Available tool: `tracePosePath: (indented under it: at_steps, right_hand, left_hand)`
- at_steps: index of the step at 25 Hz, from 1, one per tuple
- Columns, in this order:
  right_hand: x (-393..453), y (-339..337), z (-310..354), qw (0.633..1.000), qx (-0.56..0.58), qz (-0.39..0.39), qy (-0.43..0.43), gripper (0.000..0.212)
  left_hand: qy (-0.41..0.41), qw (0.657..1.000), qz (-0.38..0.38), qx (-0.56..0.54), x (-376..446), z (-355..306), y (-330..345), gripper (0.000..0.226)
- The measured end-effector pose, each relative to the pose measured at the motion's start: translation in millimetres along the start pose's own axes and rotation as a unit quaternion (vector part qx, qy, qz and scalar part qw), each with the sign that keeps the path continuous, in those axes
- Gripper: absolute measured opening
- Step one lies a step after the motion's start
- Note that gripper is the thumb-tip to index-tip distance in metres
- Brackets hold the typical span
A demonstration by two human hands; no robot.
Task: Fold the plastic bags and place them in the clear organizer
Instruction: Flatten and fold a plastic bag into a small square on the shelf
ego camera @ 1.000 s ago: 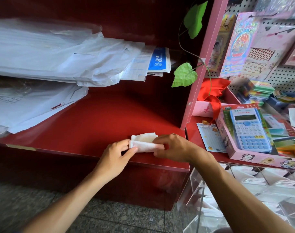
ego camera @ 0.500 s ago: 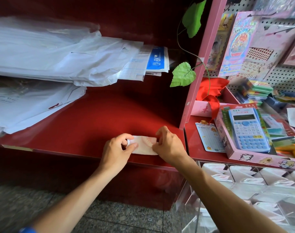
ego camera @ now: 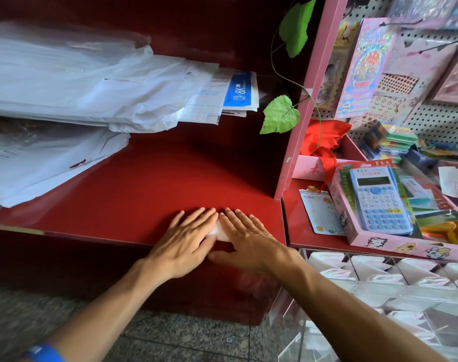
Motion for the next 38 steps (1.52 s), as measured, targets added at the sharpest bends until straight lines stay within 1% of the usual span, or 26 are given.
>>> tracePosePath:
  at_steps: [1,2,3,4,5,6,8,9,10,12,13,14,16,18,19,20,22,23,24,25,27,28,29,32,34,38]
  right_hand:
    - [-2.8,-1.2,-2.3,1.000,-0.025,0.004,-0.011,0.101]
    - [-6.2,-2.6,-3.3,0.999,-0.049,0.000,-0.022,0.102]
    - [-8.4,-4.5,-3.7,0.997,-0.061,-0.010,-0.034,0.099]
    - [-11.0,-7.9,-4.2,0.997,-0.054,-0.024,-0.044,0.091]
    - [-16.3,-13.0,-5.9,0.997,-0.032,-0.042,-0.055,0.078]
    - [-24.4,-21.6,-9.2,0.995,-0.004,-0.073,-0.070,0.061]
    - [-47.3,-42.6,-21.4,0.986,0.064,-0.137,-0.076,0.028]
    - [-62.4,-52.9,-29.4,0.979,0.110,-0.155,-0.072,0.019]
    - [-78.5,-62.3,-39.9,0.969,0.170,-0.168,-0.066,0.013]
    - [-108.9,-78.0,-61.9,0.929,0.311,-0.193,-0.056,0.003]
    - [-126.0,-82.8,-74.7,0.904,0.367,-0.215,-0.041,0.008]
    - [-144.0,-84.3,-86.8,0.883,0.403,-0.237,-0.028,0.015]
    - [-176.5,-77.8,-111.3,0.857,0.437,-0.275,0.005,0.012]
    - [-206.4,-66.1,-138.7,0.835,0.449,-0.313,0.054,0.010]
    - [-221.4,-59.6,-155.1,0.821,0.460,-0.328,0.078,0.011]
    - [-235.8,-53.6,-171.1,0.808,0.474,-0.338,0.096,0.009]
    - [-266.1,-43.2,-202.4,0.793,0.483,-0.351,0.125,0.005]
    - [-281.5,-38.0,-219.4,0.794,0.469,-0.359,0.148,0.005]
    - [-295.8,-32.7,-237.1,0.799,0.442,-0.368,0.177,0.008]
    - [-308.2,-27.7,-254.7,0.807,0.404,-0.378,0.206,0.011]
    - [-324.4,-19.8,-281.8,0.836,0.310,-0.376,0.252,0.019]
    - [-326.9,-15.0,-290.2,0.853,0.266,-0.363,0.266,0.023]
    - [-326.7,-9.3,-295.3,0.866,0.231,-0.347,0.276,0.024]
    - [-316.2,15.6,-301.4,0.896,0.160,-0.301,0.284,0.022]
    - [-304.9,33.3,-304.0,0.906,0.133,-0.287,0.282,0.018]
    - [-295.0,53.9,-311.8,0.891,0.118,-0.295,0.325,0.019]
  left_hand:
    - [0.014,0.999,0.041,0.001,-1.9,-1.3,1.4,0.077]
    - [0.027,0.997,0.061,0.025,-3.3,-4.5,1.5,0.080]
    - [0.038,0.996,0.064,0.057,-4.7,-5.3,1.9,0.084]
    - [0.055,0.993,0.056,0.093,-5.6,-6.2,2.1,0.085]
    - [0.080,0.989,0.034,0.121,-5.4,-12.0,0.1,0.083]
    - [0.111,0.985,0.004,0.129,-4.0,-20.5,-1.4,0.075]
    - [0.152,0.983,-0.055,0.088,1.4,-41.2,-6.8,0.041]
    - [0.151,0.985,-0.079,0.041,3.8,-54.6,-11.0,0.032]
    - [0.141,0.985,-0.103,-0.013,5.8,-70.3,-15.3,0.033]
    - [0.082,0.978,-0.132,-0.136,11.7,-96.3,-23.2,0.033]
    - [0.063,0.970,-0.133,-0.192,15.2,-109.8,-23.3,0.035]
    - [0.069,0.961,-0.127,-0.235,17.0,-124.9,-22.4,0.038]
    - [0.110,0.944,-0.105,-0.293,19.1,-157.4,-16.7,0.042]
    - [0.144,0.934,-0.068,-0.320,20.9,-186.2,-4.5,0.036]
    - [0.151,0.936,-0.056,-0.313,21.5,-195.6,2.8,0.032]
    - [0.163,0.943,-0.068,-0.283,20.6,-200.9,7.8,0.030]
    - [0.198,0.963,-0.134,-0.128,19.9,-203.4,16.7,0.037]
    - [0.203,0.967,-0.148,-0.043,21.4,-202.5,23.0,0.044]
    - [0.182,0.974,-0.131,0.014,24.5,-199.2,29.8,0.053]
    - [0.144,0.984,-0.090,0.042,28.3,-192.9,36.8,0.063]
    - [0.067,0.996,0.016,0.049,34.2,-176.9,51.9,0.083]
    - [0.053,0.996,0.056,0.043,35.1,-170.5,57.2,0.092]
    - [0.053,0.995,0.077,0.038,35.1,-166.7,58.9,0.099]
    - [0.070,0.994,0.077,0.029,36.0,-164.3,57.6,0.115]
    - [0.071,0.994,0.075,0.039,37.3,-165.1,58.3,0.114]
    - [0.073,0.996,0.054,0.024,40.6,-169.6,54.7,0.101]
Point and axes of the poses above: each hand's wrist, its own x-axis towards the middle knuckle, its own y-axis out of the palm, z = x × y, the point moved 5 cm from there along x, towards the middle knuckle, and after that the axes turned 4 degrees about y, right-handed, at the moved point
